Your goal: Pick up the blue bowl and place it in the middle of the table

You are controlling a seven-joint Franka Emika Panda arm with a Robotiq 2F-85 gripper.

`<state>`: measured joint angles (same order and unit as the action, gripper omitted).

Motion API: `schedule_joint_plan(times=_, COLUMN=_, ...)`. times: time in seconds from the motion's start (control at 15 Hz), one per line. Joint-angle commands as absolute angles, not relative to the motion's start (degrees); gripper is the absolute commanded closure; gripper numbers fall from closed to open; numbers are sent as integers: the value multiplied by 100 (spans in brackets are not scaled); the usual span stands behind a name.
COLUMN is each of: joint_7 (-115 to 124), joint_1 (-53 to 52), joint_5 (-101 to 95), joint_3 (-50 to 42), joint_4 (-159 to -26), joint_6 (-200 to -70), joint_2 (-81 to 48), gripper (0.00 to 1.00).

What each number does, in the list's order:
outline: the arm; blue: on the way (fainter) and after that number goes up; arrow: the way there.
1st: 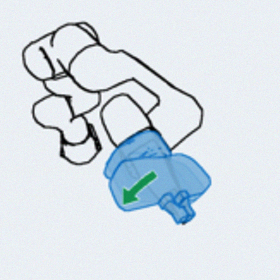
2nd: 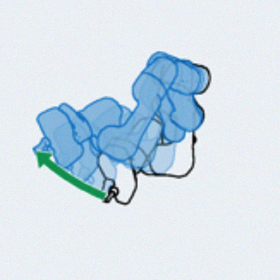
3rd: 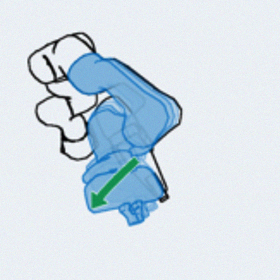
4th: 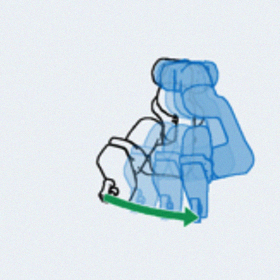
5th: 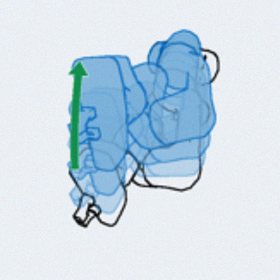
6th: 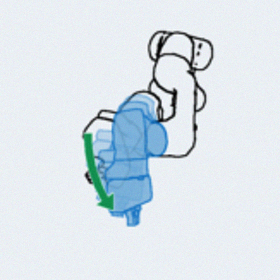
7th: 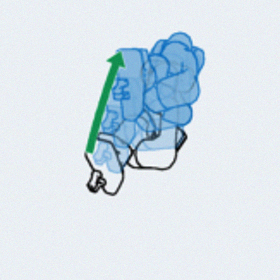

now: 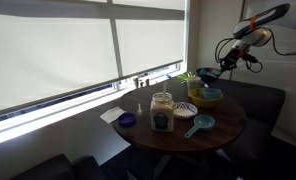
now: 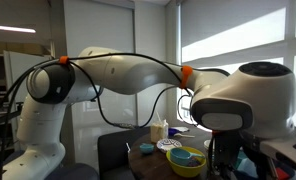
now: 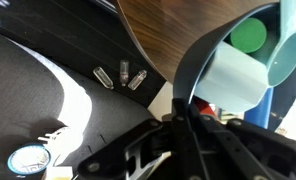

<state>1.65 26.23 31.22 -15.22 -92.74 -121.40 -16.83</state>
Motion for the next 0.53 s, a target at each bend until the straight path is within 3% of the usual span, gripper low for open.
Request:
schedule_joint_plan(times=0.0, joint_7=-87, joint_1=2520, joint_5=3131, joint_3=-1493, joint_4=-9529, joint_6=-12327, joint_2=-998, gripper=99)
schedule_joint_plan(times=0.47, joint_7=-1099, joint_1=1931, joint_5=2823, joint_3=-1226, joint_4=-8995, joint_6=-11480, joint_2=-500, gripper=99)
